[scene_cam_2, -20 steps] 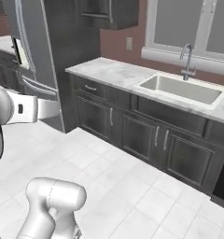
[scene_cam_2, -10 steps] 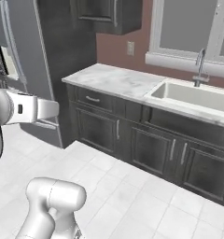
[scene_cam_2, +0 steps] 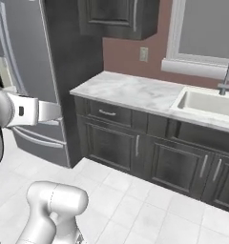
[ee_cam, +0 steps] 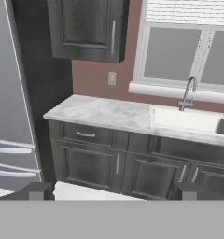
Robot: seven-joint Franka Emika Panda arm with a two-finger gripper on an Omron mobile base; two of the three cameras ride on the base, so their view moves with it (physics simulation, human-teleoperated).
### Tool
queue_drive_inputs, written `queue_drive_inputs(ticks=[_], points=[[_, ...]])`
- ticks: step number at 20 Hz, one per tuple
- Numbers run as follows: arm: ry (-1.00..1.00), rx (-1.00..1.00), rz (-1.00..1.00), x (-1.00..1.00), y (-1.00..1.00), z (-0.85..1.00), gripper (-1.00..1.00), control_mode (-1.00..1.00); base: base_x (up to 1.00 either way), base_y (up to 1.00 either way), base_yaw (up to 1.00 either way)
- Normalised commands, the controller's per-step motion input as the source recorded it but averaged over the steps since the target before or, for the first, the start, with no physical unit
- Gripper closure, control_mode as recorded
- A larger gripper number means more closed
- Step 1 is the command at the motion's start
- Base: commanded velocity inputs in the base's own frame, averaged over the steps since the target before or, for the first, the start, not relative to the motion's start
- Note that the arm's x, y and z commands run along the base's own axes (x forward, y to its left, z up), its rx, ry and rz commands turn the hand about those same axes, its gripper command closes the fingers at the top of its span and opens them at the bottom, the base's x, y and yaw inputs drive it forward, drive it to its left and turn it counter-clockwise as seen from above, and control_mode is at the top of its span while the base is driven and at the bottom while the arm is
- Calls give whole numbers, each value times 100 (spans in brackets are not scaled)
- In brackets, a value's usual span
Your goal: Navigate to the fridge.
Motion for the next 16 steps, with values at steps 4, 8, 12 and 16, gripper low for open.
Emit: queue_drive_inputs(ticks=[4,8,12,16], points=[[0,0,0,0,0,0,-100,100,62,100,-22],[0,0,0,0,0,0,-100,100,35,100,-11],[0,0,0,0,0,0,-100,100,10,100,-7],[0,0,0,0,0,0,-100,100,13,100,-11]])
